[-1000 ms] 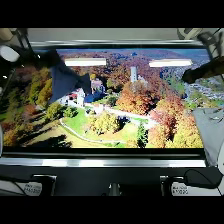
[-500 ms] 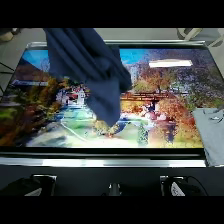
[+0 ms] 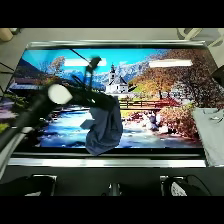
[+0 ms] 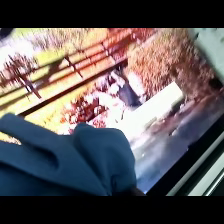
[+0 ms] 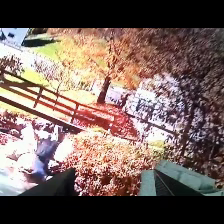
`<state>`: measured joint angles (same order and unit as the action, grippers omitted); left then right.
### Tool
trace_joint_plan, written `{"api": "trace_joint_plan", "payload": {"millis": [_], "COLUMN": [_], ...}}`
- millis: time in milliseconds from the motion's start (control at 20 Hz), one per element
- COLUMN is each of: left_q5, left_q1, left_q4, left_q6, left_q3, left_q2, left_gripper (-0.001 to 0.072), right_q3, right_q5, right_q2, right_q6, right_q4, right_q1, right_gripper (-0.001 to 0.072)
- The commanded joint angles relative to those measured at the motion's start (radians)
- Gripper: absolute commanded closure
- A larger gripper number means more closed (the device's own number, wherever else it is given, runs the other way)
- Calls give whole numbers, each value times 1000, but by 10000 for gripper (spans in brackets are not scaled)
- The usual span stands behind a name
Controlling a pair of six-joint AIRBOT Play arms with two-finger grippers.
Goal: Fold the shirts.
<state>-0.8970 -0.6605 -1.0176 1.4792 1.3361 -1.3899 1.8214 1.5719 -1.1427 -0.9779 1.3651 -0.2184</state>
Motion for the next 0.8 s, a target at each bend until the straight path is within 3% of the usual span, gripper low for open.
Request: {"api": "trace_joint_plan", "payload": {"millis": [0, 50, 150, 250, 350, 500, 750], "left_q5": [23, -30, -162, -293, -382, -484, -398], "left_q1": [-69, -57, 10, 113, 233, 393, 433], "left_q4": [111, 108, 19, -153, -263, -258, -73], "left_q6": [5, 0, -10, -10, -10, 18, 28], "left_q3": [-75, -35, 63, 170, 204, 81, -365], "left_q2": [-160, -182, -170, -122, -55, 11, 53], "left_gripper": [384, -13, 8, 5, -1, 0, 2], "right_q3": [0, 0, 0, -1, -31, -174, -423], "right_q5": [49, 49, 49, 56, 59, -22, -194], "right_q2": [-153, -183, -225, -255, -275, -278, -355], "right_q6": [-10, -9, -9, -3, 22, 42, 66], "right_q4": [-49, -81, -121, -177, -235, -256, -283], "right_q1": [1, 1, 1, 1, 18, 107, 290], "right_gripper": [224, 223, 216, 83, 28, 27, 12]}}
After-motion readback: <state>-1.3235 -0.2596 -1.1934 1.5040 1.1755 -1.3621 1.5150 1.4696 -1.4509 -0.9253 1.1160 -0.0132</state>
